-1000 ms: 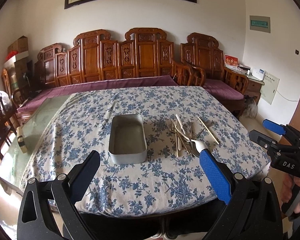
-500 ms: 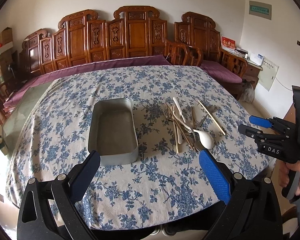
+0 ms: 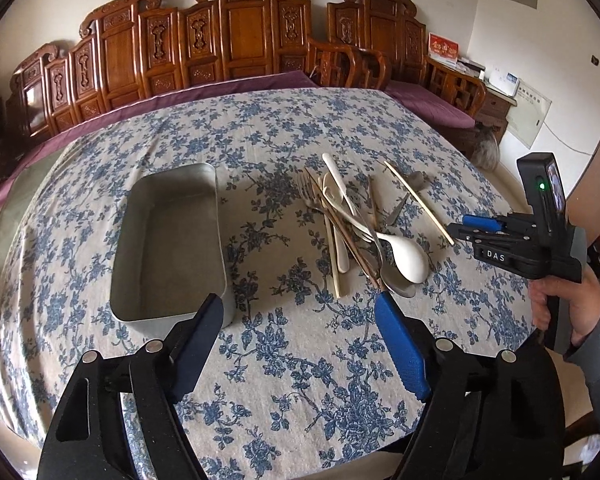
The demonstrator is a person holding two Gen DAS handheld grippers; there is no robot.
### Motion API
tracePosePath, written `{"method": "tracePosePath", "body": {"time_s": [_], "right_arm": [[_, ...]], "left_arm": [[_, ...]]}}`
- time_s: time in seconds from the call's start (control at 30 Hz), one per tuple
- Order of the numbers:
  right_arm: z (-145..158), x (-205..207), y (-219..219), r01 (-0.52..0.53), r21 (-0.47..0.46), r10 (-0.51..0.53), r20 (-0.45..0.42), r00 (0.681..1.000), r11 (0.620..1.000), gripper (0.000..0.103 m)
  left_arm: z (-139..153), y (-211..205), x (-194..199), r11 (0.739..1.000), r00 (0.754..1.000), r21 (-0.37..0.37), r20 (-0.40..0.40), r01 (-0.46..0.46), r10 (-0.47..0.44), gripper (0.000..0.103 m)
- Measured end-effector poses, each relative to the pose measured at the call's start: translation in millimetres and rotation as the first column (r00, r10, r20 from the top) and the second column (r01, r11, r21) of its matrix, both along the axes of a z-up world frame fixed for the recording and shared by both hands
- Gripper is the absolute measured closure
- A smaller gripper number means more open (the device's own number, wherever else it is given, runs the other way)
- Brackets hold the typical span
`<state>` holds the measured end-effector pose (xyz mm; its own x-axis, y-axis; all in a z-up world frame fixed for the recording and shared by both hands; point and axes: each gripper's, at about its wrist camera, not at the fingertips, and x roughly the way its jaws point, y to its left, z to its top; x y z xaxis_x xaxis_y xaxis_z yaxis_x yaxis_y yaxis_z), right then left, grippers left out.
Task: Organize utensils
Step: 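Grasp a wooden chopstick with the right gripper while the left gripper grasps another chopstick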
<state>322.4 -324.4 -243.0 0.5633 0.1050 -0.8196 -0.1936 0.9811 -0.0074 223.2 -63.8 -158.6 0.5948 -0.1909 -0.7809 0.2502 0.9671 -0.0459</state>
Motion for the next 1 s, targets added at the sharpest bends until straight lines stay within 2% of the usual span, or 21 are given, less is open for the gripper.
{"method": "tracePosePath", "body": {"time_s": [0.23, 0.57, 0.67, 1.0], "right_arm": [[-18.3, 8.4, -11.4, -0.003, 0.002, 0.003, -0.04, 0.999, 1.0, 0.07], [-27.5, 13.0, -14.2, -0.019, 0.002, 0.019, -0.062, 0.998, 1.0, 0.071], [-27.8, 14.4, -15.0, -0.021, -0.009, 0.02, -0.062, 0.998, 1.0, 0.071], [-23.6, 18.3, -18.7, -0.018, 0.015, 0.019, -0.059, 0.998, 1.0, 0.071]], "left_arm": [[-23.8, -27.2, 25.1, 0.999, 0.998, 0.017, -0.054, 0.028, -0.027, 0.036], [-79.0, -55.1, 60.2, 0.995, 0.986, 0.086, -0.16, 0.054, -0.04, 0.058], [-87.4, -56.4, 66.4, 0.993, 0.983, 0.101, -0.179, 0.054, -0.035, 0.066], [-99.2, -61.0, 82.6, 0.991, 0.98, 0.119, -0.196, 0.062, -0.037, 0.078]]}}
